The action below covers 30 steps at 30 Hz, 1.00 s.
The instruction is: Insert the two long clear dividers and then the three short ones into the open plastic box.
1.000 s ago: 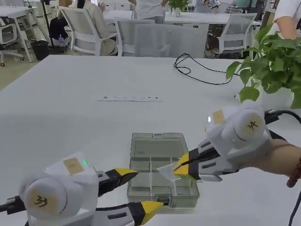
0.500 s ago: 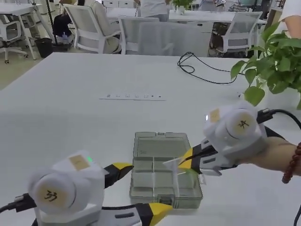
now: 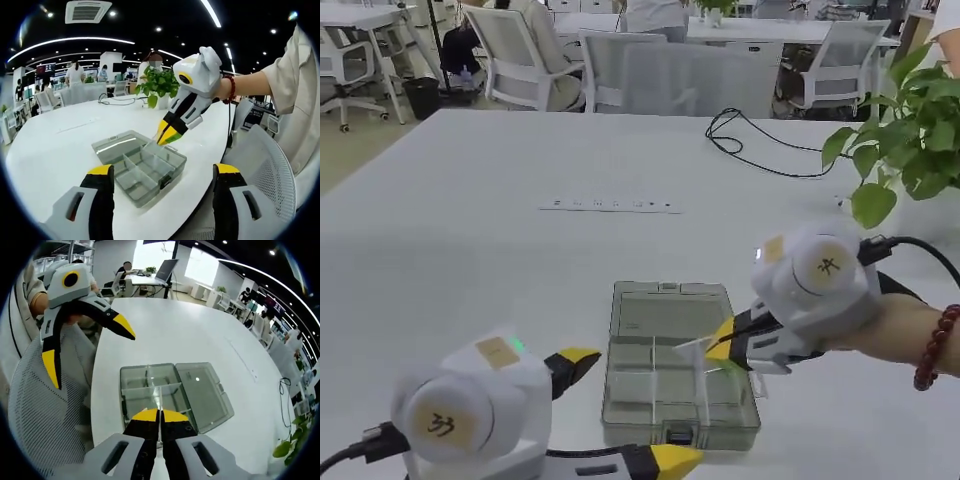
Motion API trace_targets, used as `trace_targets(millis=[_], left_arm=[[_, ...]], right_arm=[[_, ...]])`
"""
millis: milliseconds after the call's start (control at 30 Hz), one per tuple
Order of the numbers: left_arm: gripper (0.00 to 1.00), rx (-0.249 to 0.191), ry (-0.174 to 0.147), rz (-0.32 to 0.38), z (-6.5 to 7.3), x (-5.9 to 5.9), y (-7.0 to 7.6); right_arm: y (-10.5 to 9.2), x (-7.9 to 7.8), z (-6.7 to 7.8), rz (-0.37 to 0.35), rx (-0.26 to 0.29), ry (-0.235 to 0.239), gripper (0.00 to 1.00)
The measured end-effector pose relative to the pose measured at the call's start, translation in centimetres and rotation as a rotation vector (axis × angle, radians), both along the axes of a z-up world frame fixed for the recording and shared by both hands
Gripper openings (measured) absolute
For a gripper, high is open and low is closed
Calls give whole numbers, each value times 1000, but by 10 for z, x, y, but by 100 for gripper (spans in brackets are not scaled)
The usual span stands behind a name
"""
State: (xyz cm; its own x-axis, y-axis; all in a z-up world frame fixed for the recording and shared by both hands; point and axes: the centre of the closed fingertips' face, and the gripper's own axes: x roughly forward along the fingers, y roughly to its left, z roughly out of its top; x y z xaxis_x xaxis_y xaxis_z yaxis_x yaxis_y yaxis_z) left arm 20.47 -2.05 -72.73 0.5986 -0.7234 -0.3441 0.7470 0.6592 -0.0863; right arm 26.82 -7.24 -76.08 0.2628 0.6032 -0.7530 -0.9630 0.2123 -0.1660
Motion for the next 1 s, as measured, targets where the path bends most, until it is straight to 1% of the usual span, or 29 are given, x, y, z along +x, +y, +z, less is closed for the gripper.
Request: trace_targets(millis=[133,167,333,533,700,767,900,1000], left_arm=[[83,1,3,4,-1,1,1],[83,5,4,2,-1,1,1],[82,5,8,3,-2,2,2],[83,7,5,4,-2,3,0],[83,13,2,3,-2,3,0],[82,17,1,5,-2,3,1],[82,22,1,13,-2,3,3],[82,24,2,13,-3,3,4]], right_arm=[[1,1,-2,8,-5,-3,2],[2,1,-2,6,3,8,2],[1,1,-3,10,-3,18,2],[6,2,-4,29,-26,44,2],[13,2,-6,74,-49,38,2],[16,0,-7,113,-63,21,2],[19,0,-9,134,-73,17,2],[22,-2,-10,174,-83,0,2]])
